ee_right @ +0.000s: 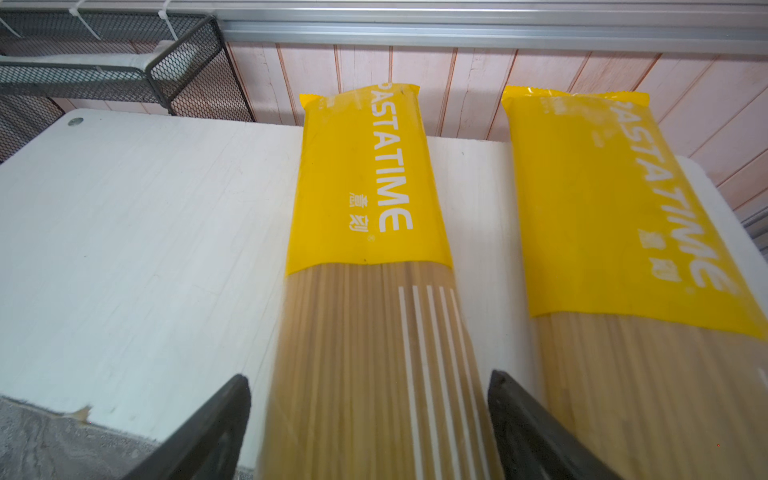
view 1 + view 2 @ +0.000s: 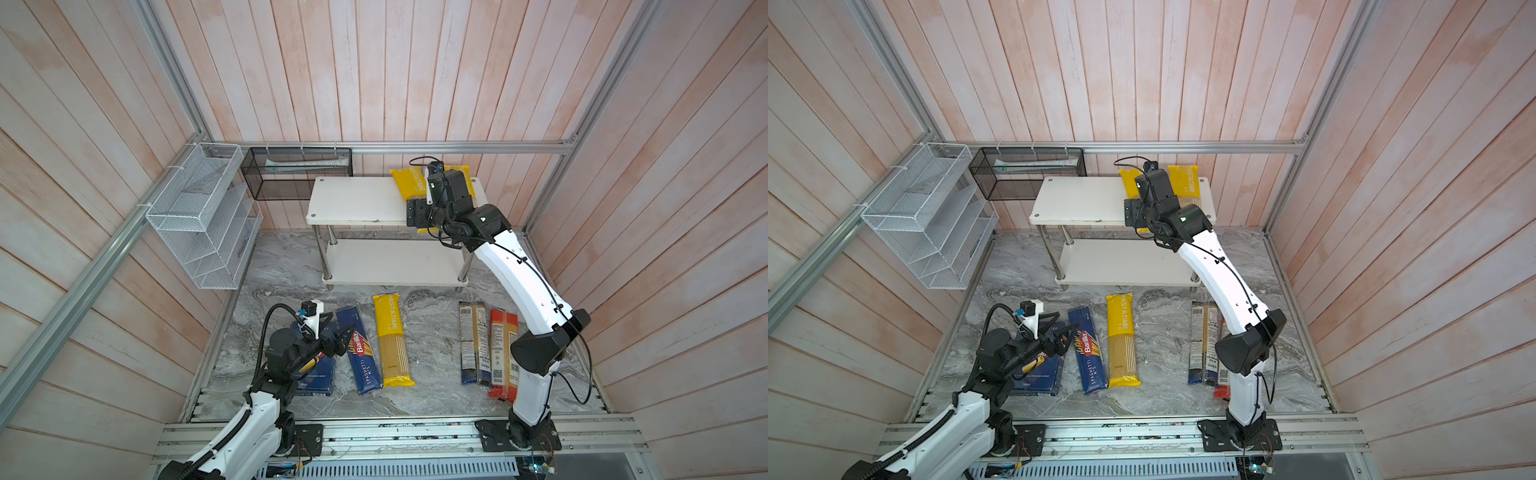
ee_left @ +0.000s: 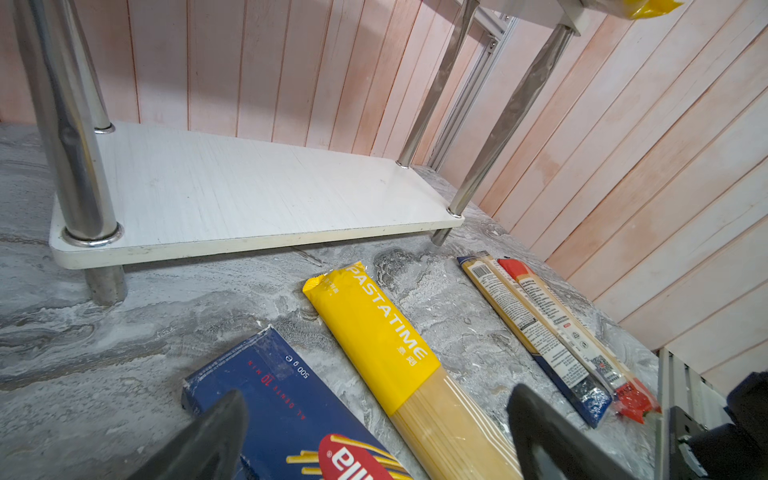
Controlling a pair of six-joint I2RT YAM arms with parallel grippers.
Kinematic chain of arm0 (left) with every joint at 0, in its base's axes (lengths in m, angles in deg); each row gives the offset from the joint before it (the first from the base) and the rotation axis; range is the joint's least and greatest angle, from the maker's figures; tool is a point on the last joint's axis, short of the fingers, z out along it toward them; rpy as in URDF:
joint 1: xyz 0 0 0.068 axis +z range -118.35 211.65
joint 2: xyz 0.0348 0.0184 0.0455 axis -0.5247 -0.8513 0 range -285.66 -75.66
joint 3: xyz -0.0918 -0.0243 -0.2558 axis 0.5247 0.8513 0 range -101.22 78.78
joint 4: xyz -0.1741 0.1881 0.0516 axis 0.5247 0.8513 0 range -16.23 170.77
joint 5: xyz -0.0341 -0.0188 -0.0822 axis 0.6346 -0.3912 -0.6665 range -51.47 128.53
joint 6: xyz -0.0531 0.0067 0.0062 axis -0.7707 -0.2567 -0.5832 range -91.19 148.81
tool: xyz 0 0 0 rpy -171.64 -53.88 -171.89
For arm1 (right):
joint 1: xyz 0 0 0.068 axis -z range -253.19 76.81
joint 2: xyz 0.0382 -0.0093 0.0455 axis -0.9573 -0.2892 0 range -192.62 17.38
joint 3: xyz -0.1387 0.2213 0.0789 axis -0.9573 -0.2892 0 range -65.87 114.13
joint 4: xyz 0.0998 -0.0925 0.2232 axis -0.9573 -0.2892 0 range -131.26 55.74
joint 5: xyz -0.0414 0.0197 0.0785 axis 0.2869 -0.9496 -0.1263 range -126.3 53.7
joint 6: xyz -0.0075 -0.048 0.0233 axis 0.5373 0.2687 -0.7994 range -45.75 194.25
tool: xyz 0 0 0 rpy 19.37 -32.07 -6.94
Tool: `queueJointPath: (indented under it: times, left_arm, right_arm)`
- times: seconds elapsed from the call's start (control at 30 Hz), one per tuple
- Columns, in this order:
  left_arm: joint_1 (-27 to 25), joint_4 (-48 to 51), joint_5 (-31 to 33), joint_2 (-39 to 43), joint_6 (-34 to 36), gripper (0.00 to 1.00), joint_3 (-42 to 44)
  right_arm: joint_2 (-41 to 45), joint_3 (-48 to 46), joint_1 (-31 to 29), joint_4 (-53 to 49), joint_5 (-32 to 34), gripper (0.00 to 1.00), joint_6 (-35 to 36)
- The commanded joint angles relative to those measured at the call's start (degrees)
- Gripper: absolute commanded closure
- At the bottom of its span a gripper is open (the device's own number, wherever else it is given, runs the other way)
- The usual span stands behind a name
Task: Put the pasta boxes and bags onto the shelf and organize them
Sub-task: 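Open the right gripper and draw it back from the shelf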
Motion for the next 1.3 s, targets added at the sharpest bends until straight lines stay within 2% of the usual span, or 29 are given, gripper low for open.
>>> queueJointPath:
  times: [0.0,0.27,0.47,0.57,0.77,0.93,1.03,1.17,1.27]
  left_arm:
    - [-0.2,0.3,0.3,0.5,0.6,0.01,0.8]
    - [-0.2,0.2,0.1,0.7,0.6,0.0,1.0]
    - [-0.3,0.1,0.3,0.9,0.4,0.0,1.1]
    - [-0.2,-0.2,-0.1,0.7,0.4,0.0,1.1]
    - [-0.2,1.4,1.0,1.0,0.8,0.0,0.7]
    - [-0.3,2.8,2.3,2.0,1.3,0.0,0.6]
    - [-0.2,2.4,2.7,1.9,1.3,0.0,0.7]
    - [-0.2,2.0,3.4,0.1,1.2,0.0,0.2]
    - [-0.3,2.6,3.7,-1.3,1.6,0.0,-0.4]
  right_arm:
    - [-2.1,1.5,-0.4,-0.3,2.8,0.14,-3.0]
    - [-3.2,1.7,-2.0,-2.9,9.9,0.18,-6.3]
    - [-4.1,2.8,-2.6,-3.7,14.3,0.35,-10.4]
    - [-4.6,3.8,-3.3,-2.9,15.0,0.34,-10.9]
    - [-3.8,6.3,-5.4,-2.7,13.7,0.25,-11.1]
    - [0.7,5.3,-6.5,-0.7,4.0,0.18,-9.3]
    - [5.9,1.6,-8.0,-0.9,0.5,0.17,-7.7]
    - [15.3,-8.9,-13.0,-3.3,5.8,0.17,-5.7]
    - [24.5,-23.2,-16.6,-3.7,7.5,0.17,-7.3]
